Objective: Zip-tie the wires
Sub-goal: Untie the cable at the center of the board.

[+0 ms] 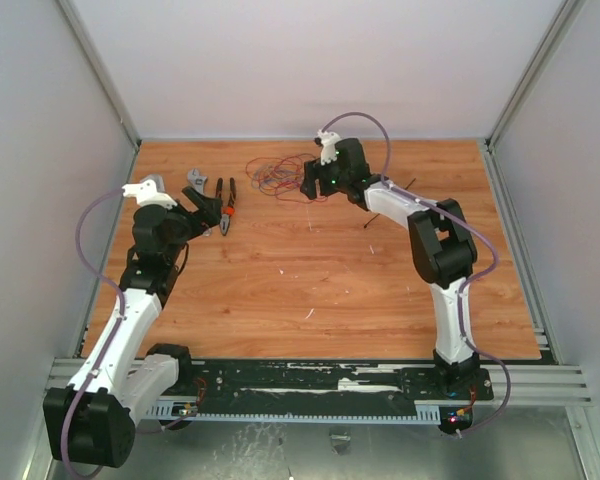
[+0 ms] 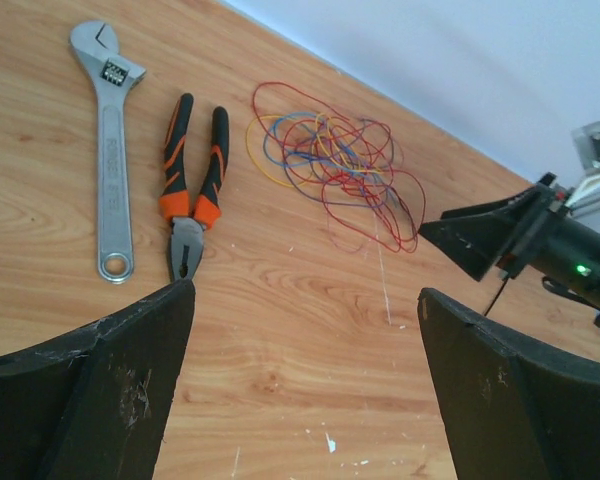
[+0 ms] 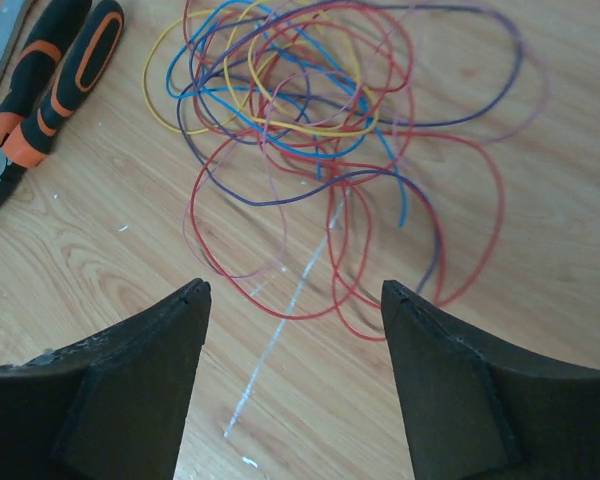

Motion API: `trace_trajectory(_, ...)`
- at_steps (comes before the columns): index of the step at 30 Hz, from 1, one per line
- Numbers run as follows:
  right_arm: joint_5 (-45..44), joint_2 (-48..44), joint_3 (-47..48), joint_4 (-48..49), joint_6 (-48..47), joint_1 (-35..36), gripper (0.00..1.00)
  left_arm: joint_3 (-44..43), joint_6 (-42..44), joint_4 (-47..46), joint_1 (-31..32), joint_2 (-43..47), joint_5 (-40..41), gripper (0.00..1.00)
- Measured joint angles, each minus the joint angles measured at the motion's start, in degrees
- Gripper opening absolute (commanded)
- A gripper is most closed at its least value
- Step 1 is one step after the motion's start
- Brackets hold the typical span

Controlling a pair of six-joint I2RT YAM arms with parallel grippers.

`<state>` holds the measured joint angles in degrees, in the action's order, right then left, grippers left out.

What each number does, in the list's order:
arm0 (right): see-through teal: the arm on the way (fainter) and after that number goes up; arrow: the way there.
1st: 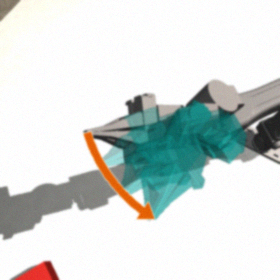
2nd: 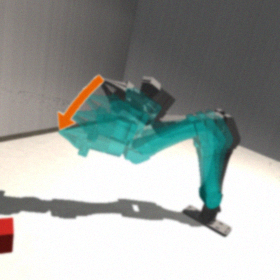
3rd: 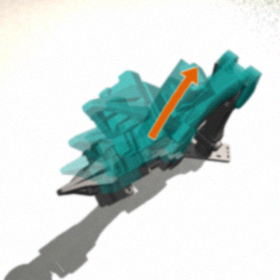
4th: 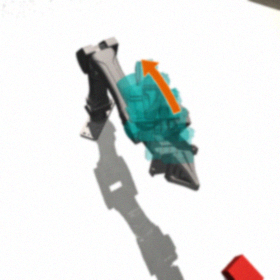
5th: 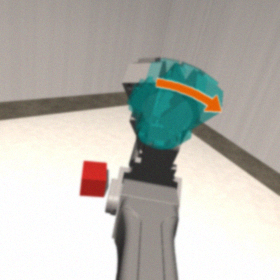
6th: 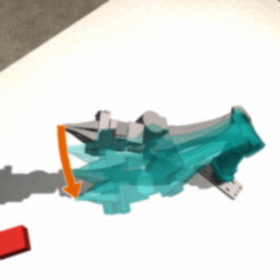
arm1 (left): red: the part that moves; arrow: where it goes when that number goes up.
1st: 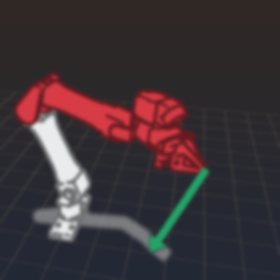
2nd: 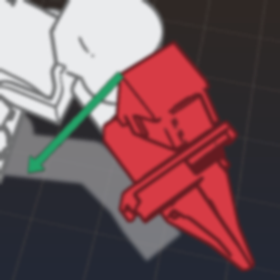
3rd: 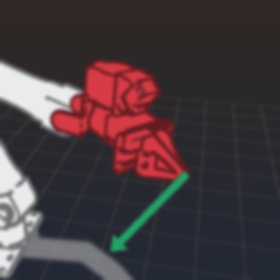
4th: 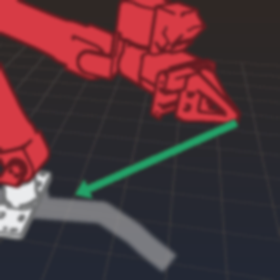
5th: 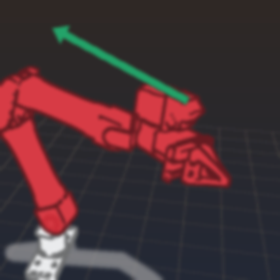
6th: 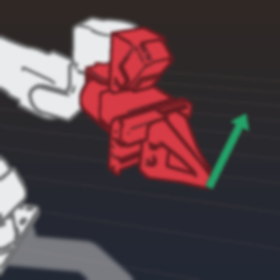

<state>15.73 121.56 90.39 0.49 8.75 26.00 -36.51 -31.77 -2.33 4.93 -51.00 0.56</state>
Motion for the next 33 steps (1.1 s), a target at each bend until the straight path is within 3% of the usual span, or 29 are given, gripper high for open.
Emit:
trace_trajectory(8, 1.62, 7.76, 6.16, -3.85, 0.26, 1.73, 0.44, 1.07, -0.02, 0.94, 0.00, 0.13, -0.55, 0.98)
trace_trajectory(14, 1.79, 9.90, 9.25, -4.94, 0.24, 1.97, 0.31, 1.57, 0.00, 1.14, 0.00, 0.94, -0.39, 0.98)
trace_trajectory(33, 1.88, 13.90, 13.42, -5.86, 0.28, 2.62, 0.14, 1.92, 0.00, 0.63, 0.00, 0.22, -0.28, 0.98)
